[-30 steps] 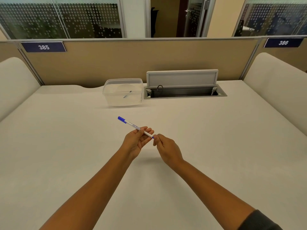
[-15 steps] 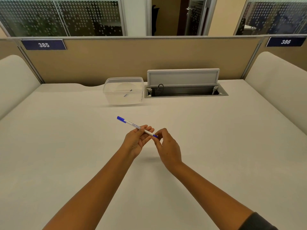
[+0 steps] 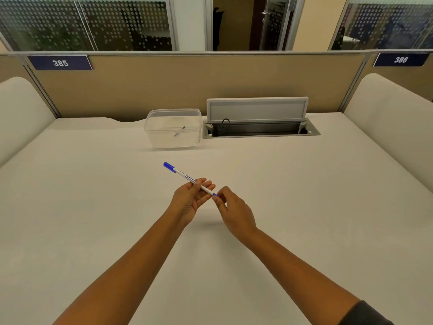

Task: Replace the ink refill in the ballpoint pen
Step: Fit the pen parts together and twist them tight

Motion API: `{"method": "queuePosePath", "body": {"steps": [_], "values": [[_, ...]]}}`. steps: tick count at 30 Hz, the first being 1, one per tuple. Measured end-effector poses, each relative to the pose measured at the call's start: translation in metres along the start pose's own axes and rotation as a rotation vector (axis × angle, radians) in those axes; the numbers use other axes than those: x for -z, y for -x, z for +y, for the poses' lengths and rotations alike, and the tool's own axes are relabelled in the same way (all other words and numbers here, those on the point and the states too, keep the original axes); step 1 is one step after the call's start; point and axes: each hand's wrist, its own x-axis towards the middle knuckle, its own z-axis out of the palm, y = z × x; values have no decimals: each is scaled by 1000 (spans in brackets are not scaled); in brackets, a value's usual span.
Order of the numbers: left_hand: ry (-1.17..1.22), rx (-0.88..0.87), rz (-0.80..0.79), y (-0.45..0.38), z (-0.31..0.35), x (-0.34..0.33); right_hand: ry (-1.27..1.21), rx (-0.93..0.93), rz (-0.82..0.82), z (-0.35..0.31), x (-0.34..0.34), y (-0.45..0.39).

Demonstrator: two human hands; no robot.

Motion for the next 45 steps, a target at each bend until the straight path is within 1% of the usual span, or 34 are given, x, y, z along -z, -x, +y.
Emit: {"method": "queuePosePath", "body": {"steps": [3,6,9,12,13,14,17,18,20,23,29,33,35,38,42,45], "values": [[-9,1,-13,1,-3,-1,-69,-47,-24,2,-2,1],[-14,-6,-10,1,-3,0,-120,-112,-89,1,-2,0],[-23,-9,4,1,-2,1,-28,-57,-85,1,2,2],[-16,-6,6,1,-4,0,39,21,-10,2,-1,3],[-12,-6,1,1,-5,0,22,15,-1,2,-2,3],[-15,-7,-6,1,-5,-1,-50,-32,-17,1,-3,2],[-37,-11,-9,2,-7,-1,-410,-306,-160,-3,1,-5],[-33,-13,-2,2,-8,-1,-437,-332,-188,-3,2,-5],[-11,-14,10,1,-8,1,-343,-252,-165,1,-1,-5],[2,-13,2,0,-8,3,-231,-121,-55,8,-4,-2],[12,-14,0,1,-6,1,-270,-131,-83,5,-1,-2],[1,-17,-6,0,-5,1,-210,-52,-12,4,-4,3],[-5,-21,-17,1,-5,-1,-229,-40,11,4,-5,4],[-17,-32,-38,3,-7,-3,-363,-114,-9,2,-6,3],[-43,-46,-45,5,-6,-6,-441,-231,-74,-6,-1,0],[-61,-39,-50,6,-5,-6,-547,-369,-140,-11,2,-1]]}}
